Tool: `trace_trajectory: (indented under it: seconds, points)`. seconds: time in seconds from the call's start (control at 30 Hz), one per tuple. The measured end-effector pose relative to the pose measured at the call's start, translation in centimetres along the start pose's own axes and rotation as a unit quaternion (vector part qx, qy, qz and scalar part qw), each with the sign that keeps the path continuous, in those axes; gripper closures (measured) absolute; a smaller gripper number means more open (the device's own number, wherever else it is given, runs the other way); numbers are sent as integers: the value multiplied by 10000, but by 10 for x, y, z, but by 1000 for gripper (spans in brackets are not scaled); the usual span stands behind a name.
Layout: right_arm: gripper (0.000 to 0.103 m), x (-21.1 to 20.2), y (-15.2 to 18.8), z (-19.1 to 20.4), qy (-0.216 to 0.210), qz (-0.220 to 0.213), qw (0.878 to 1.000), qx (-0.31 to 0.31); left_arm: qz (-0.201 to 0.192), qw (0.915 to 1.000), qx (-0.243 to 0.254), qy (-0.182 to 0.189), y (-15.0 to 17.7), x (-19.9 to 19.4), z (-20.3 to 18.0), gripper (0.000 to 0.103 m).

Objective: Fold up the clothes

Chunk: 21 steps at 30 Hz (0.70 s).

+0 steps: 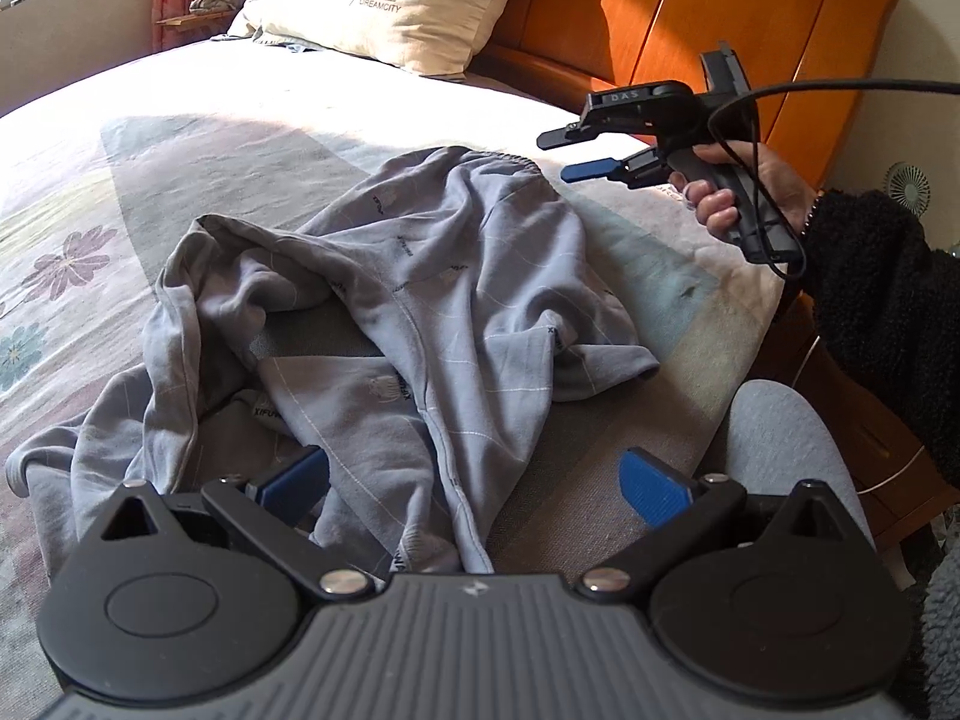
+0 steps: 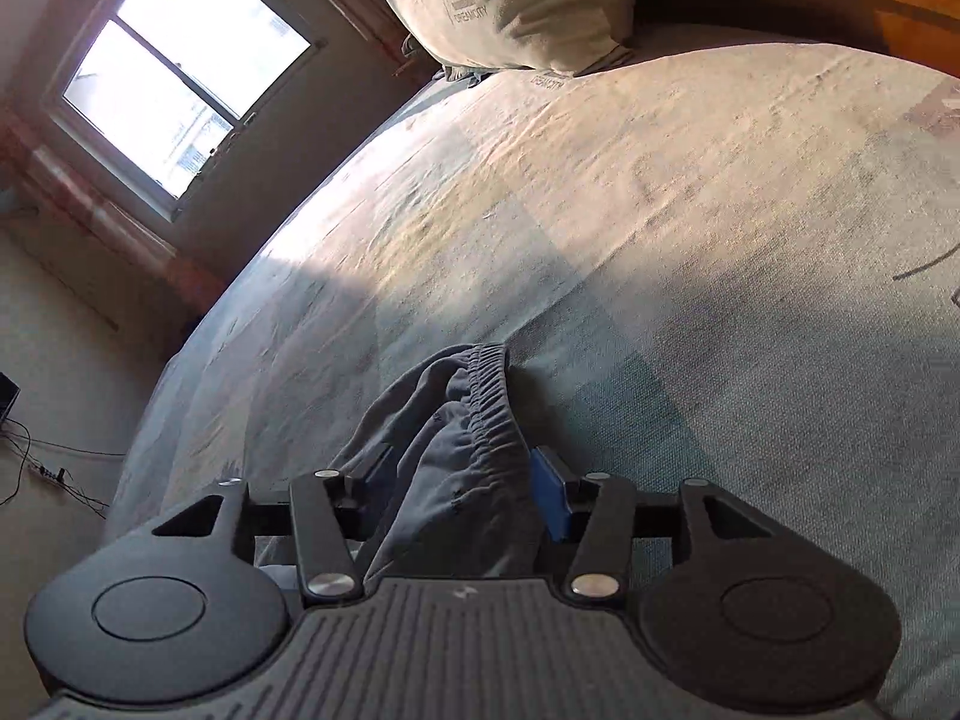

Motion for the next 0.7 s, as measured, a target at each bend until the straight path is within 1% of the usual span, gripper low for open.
trace_trajectory:
  seconds: [0.07, 0.17, 0.27, 0.3, 0.37, 0.4, 0.47, 0.5, 0.57, 0.67, 0.7]
  points:
    - [48, -17, 26, -1, -167, 209, 9996, 91, 23, 10000, 30, -13, 3, -1, -5, 1]
    - [47, -35, 72, -1, -194, 473, 9986, 141, 204, 9996, 99, -182, 9, 0, -7, 1]
    - [43, -44, 113, 2, -27, 593, 9982, 36, 427, 9985, 154, -318, 15, 5, -3, 1]
    - [42, -45, 124, 3, 31, 619, 9981, 21, 484, 9981, 151, -336, 17, 7, -1, 1]
    - [38, -46, 143, 3, 83, 663, 9978, 57, 604, 9976, 82, -321, 22, 15, 5, 1]
    - [37, -45, 149, 3, 16, 645, 9978, 136, 665, 9973, 24, -307, 26, 20, 9, 1]
    - [37, -47, 153, 2, -38, 495, 9982, 328, 840, 9959, -95, -309, 34, 32, 18, 1]
    - [36, -48, 154, 2, -52, 486, 9979, 419, 916, 9952, -142, -319, 39, 38, 22, 1]
    - [34, -49, 154, 1, -78, 478, 9970, 598, 910, 9953, -114, -320, 43, 42, 25, 1]
    - [32, -52, 155, 5, -34, 496, 9970, 598, 926, 9952, -83, -313, 45, 42, 25, 1]
    - [32, -53, 155, 8, -87, 520, 9970, 561, 927, 9952, -123, -292, 46, 40, 25, 1]
Point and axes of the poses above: each gripper's, at about its wrist camera, not at the fingertips, and x roughly the way its jaws point, z to its left, y to its underside, the point moved 9 cm from there along x, roughly the way its jaws point, and after that the axes turned 12 degrees about y, right-handed, at the moved point
